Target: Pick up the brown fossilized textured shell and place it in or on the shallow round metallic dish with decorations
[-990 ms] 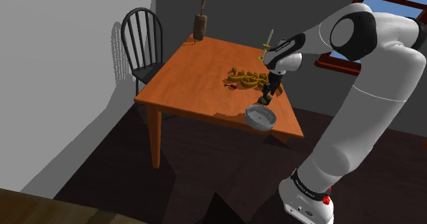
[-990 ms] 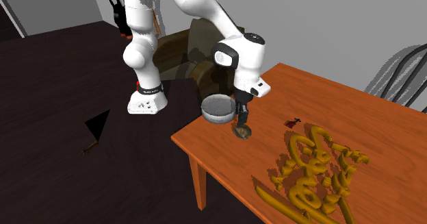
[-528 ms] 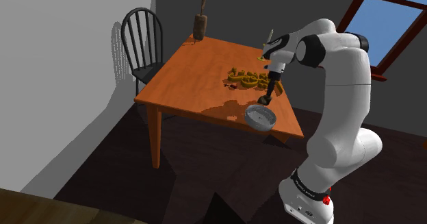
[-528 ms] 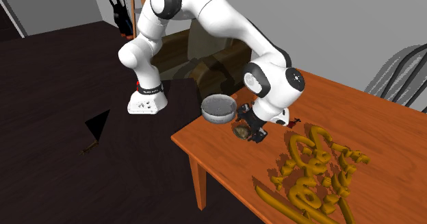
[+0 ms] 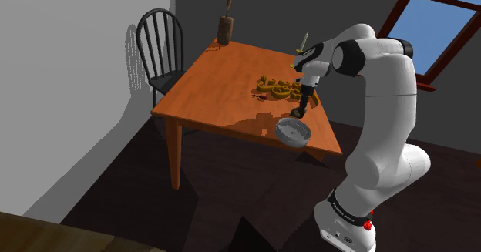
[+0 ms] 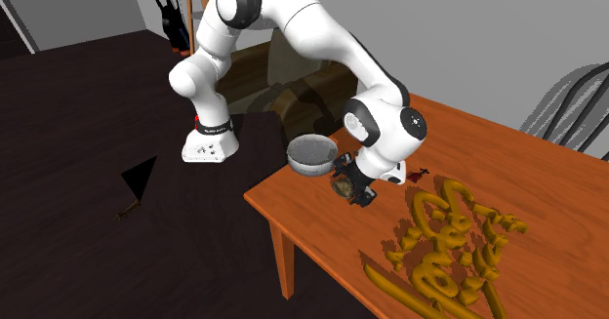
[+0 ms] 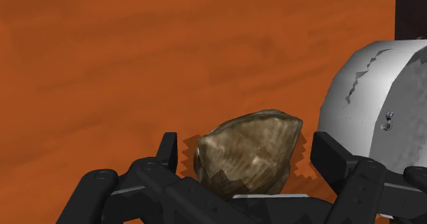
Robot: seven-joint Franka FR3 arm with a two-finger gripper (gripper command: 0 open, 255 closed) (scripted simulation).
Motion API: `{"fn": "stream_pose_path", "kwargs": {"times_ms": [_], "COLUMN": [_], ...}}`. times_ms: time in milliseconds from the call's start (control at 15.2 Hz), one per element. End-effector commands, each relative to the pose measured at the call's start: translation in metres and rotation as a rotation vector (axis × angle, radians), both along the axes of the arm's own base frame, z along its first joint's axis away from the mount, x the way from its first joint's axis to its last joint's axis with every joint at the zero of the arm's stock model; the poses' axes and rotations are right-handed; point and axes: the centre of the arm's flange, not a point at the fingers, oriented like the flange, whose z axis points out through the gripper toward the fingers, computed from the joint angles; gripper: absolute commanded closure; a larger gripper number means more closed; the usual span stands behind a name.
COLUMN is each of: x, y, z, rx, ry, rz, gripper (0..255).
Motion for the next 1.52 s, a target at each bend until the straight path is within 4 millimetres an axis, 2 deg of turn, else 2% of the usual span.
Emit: {"fn": "stream_pose_path", "kwargs": {"times_ms": [0, 198, 264, 858, 1452], "x": [0.000, 0.000, 0.000, 0.000, 0.000], "y": [0.000, 0.000, 0.000, 0.000, 0.000], "z": [0.000, 0.000, 0.000, 0.000, 0.047], "rx": [0.000, 0.000, 0.000, 0.000, 0.000], "ry": [0.000, 0.000, 0.000, 0.000, 0.000], "rz": [0.000, 0.000, 0.000, 0.000, 0.000], "gripper": [0, 0, 255, 255, 255]}}
